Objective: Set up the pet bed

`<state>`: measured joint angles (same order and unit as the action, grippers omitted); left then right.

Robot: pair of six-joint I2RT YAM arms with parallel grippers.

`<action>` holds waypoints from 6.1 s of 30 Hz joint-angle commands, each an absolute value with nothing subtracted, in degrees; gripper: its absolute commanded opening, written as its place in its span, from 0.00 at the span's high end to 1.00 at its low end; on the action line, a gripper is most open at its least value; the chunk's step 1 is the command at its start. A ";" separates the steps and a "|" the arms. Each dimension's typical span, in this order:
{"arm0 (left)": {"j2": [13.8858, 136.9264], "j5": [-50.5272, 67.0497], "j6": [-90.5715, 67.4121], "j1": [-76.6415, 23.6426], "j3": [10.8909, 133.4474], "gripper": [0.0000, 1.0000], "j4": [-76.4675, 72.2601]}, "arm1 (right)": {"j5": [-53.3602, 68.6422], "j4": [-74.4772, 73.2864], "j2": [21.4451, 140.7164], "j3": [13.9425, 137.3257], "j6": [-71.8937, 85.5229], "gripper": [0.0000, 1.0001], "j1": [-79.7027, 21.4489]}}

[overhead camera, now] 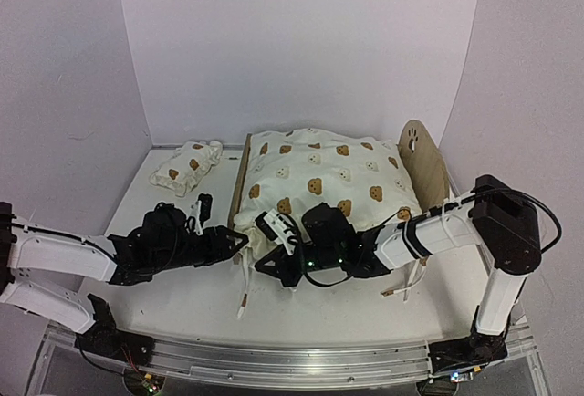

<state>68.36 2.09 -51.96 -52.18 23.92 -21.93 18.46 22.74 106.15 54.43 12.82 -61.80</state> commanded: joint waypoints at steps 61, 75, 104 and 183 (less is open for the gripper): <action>69.97 1.69 -45.68 -50.58 26.51 0.86 -16.92 | 14.55 29.72 102.13 52.27 16.13 1.00 -62.06; 81.20 -5.45 -53.34 -53.26 25.12 0.80 -32.28 | 15.77 30.04 101.52 51.99 16.08 1.00 -62.15; 86.05 -16.94 -56.47 -54.58 26.45 0.71 -36.29 | 16.20 31.55 100.20 50.49 16.26 1.00 -62.29; 58.23 9.32 -71.83 -41.11 25.19 0.50 -3.25 | 28.86 33.18 124.81 74.95 13.62 1.00 -58.67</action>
<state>55.31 4.71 -61.87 -42.61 24.21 -2.57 27.88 30.33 125.69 74.76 14.61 -58.83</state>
